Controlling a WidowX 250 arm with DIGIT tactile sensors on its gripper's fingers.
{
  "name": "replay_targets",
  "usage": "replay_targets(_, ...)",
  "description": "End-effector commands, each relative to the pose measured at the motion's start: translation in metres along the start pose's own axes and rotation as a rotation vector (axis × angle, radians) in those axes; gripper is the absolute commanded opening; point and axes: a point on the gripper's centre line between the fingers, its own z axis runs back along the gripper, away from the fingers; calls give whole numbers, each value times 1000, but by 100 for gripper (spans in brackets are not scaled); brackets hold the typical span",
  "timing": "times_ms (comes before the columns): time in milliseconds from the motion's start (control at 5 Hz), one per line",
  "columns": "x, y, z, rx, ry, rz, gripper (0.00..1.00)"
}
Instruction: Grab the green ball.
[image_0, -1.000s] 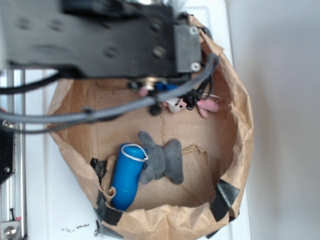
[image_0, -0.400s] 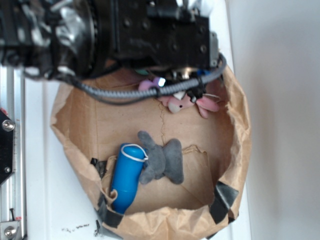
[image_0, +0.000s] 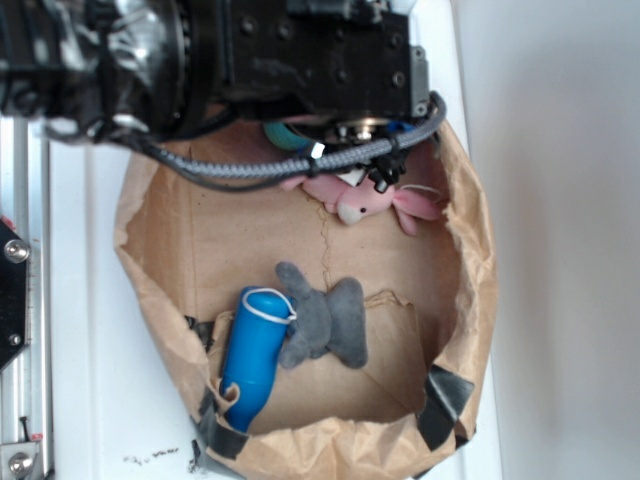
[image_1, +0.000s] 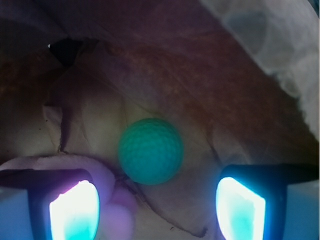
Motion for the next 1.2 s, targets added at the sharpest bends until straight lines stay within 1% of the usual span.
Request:
replay_targets(0,6,8,17,-71,-145,179,100)
replay_targets(200,12,4,18,-75,-164,262,100)
replay_targets(400,19,1,14,-43,-193,343,100)
replay_targets(600,24,-5,13,-42,-205,410,100)
replay_targets(800,27,-18,7,-27,-185,414,100)
replay_targets(1000,17,-35,-4,-15,-145,367,100)
